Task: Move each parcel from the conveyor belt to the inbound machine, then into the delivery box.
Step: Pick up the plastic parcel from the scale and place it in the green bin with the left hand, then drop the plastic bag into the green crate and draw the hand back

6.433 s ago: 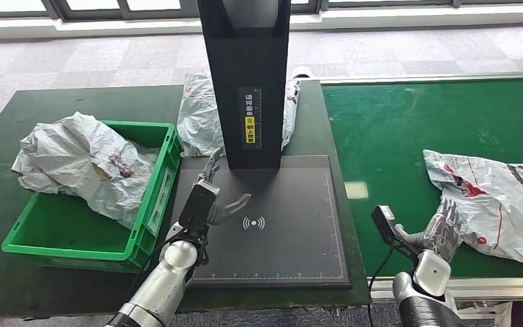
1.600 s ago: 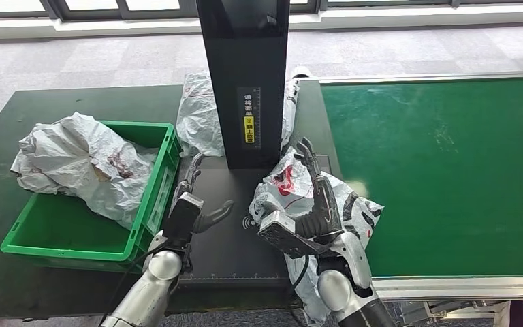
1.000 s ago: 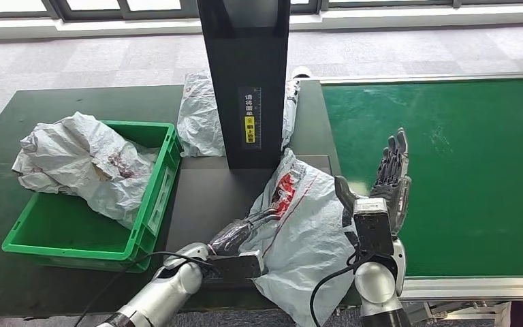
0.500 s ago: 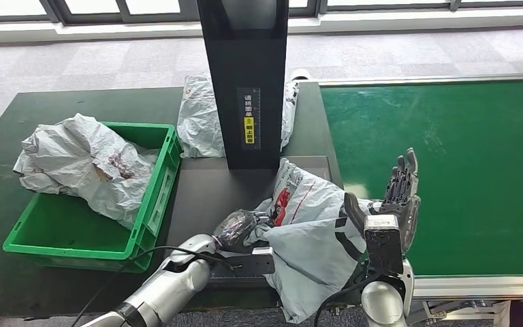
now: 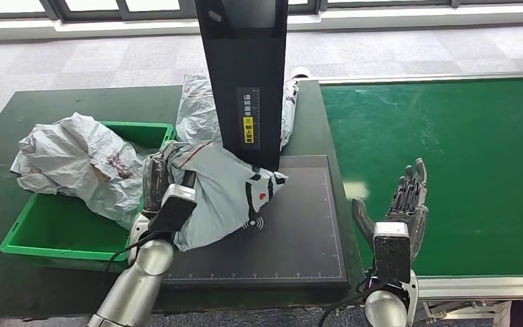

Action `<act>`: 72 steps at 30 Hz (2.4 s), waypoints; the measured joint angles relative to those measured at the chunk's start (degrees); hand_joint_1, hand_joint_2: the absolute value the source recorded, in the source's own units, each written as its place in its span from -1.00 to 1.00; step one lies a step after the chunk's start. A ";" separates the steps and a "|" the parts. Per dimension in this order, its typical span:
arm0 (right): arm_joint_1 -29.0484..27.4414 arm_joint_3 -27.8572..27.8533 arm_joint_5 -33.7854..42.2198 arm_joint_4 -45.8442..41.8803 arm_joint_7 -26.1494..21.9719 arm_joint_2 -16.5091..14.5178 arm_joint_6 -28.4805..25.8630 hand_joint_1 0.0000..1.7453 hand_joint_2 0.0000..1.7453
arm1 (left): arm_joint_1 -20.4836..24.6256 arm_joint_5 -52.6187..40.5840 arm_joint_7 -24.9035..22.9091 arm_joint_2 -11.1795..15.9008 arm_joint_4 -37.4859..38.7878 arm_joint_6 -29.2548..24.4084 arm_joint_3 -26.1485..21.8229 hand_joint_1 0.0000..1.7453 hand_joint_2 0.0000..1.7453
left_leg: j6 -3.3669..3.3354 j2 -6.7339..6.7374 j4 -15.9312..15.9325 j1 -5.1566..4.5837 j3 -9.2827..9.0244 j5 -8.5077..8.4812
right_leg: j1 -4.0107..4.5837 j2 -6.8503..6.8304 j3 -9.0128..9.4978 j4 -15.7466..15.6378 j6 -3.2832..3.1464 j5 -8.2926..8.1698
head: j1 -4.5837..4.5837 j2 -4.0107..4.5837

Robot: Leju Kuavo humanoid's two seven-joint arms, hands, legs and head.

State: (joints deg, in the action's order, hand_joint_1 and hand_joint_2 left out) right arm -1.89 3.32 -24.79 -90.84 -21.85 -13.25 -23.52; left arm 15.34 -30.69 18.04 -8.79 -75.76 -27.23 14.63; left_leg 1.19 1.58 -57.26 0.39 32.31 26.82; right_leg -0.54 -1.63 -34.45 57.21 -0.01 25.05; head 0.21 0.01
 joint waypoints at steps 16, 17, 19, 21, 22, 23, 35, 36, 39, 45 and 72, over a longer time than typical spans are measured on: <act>-0.26 0.26 3.72 2.58 -1.72 0.74 -0.51 -1.00 1.00 | -4.26 -15.64 18.22 -5.90 -22.42 -12.70 -36.75 1.00 1.00 | 0.09 0.14 0.01 0.09 0.05 0.10 | 0.10 0.09 -0.07 0.00 -0.05 0.06 | 0.00 0.01; -0.26 0.26 3.72 2.68 -1.72 0.77 -0.55 -1.00 1.00 | -4.37 -16.13 17.89 -5.97 -22.67 -12.70 -37.42 1.00 1.00 | 0.09 0.14 0.00 0.09 0.05 0.09 | 0.09 0.10 -0.07 0.00 -0.05 0.06 | 0.01 0.00; -0.33 0.27 3.73 2.79 -1.63 0.81 -0.81 -1.00 1.00 | -4.39 -20.60 14.48 -5.95 -22.37 -12.71 -38.23 1.00 1.00 | 0.09 0.10 0.00 0.08 0.04 0.09 | 0.08 0.07 -0.05 -0.01 -0.05 0.06 | 0.01 0.00; -0.60 0.33 3.73 2.79 -1.38 0.93 -1.22 -1.00 1.00 | -4.24 -30.11 7.12 -5.37 -20.18 -12.72 -38.93 1.00 1.00 | 0.09 0.02 0.00 0.07 0.03 0.09 | 0.06 -0.01 -0.01 -0.02 -0.04 0.07 | 0.01 0.01; -0.79 0.37 3.74 2.79 -1.21 1.01 -1.40 -1.00 1.00 | -4.19 -34.53 3.56 -4.86 -18.42 -12.72 -39.28 1.00 1.00 | 0.09 0.00 0.00 0.07 0.03 0.10 | 0.06 -0.03 -0.01 -0.02 -0.04 0.08 | 0.01 0.00; -0.99 0.42 3.73 2.78 -1.03 1.09 -1.54 -1.00 1.00 | -4.21 -37.72 0.78 -4.30 -16.56 -12.63 -39.61 1.00 1.00 | 0.09 0.01 0.00 0.07 0.03 0.10 | 0.06 -0.02 -0.03 -0.02 -0.04 0.07 | 0.01 0.00; -1.64 0.52 2.04 2.71 0.75 1.92 -0.25 -1.00 1.00 | -2.31 -47.10 -19.57 5.56 4.69 3.06 -32.53 -1.00 1.00 | 0.11 0.08 0.00 0.08 0.01 0.08 | 0.09 0.09 -0.06 -0.02 -0.07 0.05 | -0.01 0.01; -1.66 0.52 1.72 2.71 0.95 1.99 0.30 -1.00 1.00 | -1.78 -45.70 -19.33 6.31 6.66 5.31 -31.41 -1.00 1.00 | 0.11 0.05 0.00 0.08 -0.01 0.08 | 0.07 0.07 -0.04 -0.02 -0.07 0.05 | 0.01 0.01; -1.83 0.52 0.93 2.67 1.42 2.09 1.40 -1.00 1.00 | 0.12 -41.33 -17.46 8.11 11.20 7.67 -28.54 -1.00 1.00 | 0.05 -0.29 0.02 0.01 -0.12 0.05 | -0.06 -0.30 0.19 -0.02 0.05 0.20 | 0.00 0.01; -2.70 0.51 0.33 1.54 2.15 2.10 2.04 -1.00 1.00 | 1.57 -29.99 -10.87 10.21 13.90 6.90 -25.57 -1.00 1.00 | 0.08 -0.67 0.08 0.00 -0.31 -0.12 | -0.03 -0.79 0.49 -0.02 -0.05 0.26 | -0.01 0.00; -4.23 0.06 -3.09 2.32 1.39 3.50 8.16 -1.00 1.00 | -13.08 -26.11 -0.98 37.16 -12.21 33.97 -22.99 -1.00 1.00 | 0.39 0.15 0.08 0.31 0.03 0.00 | 0.28 0.14 -0.09 0.05 -0.42 0.12 | 0.01 0.01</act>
State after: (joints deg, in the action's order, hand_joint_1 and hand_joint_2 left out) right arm -6.12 3.38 -27.88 -88.51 -20.46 -9.74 -15.37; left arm 2.26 -56.79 17.06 28.37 -87.97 6.75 -8.36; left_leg 1.59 1.74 -57.18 0.70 32.34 26.82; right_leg -0.26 -1.49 -34.54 57.26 -0.43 25.17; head 0.22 0.01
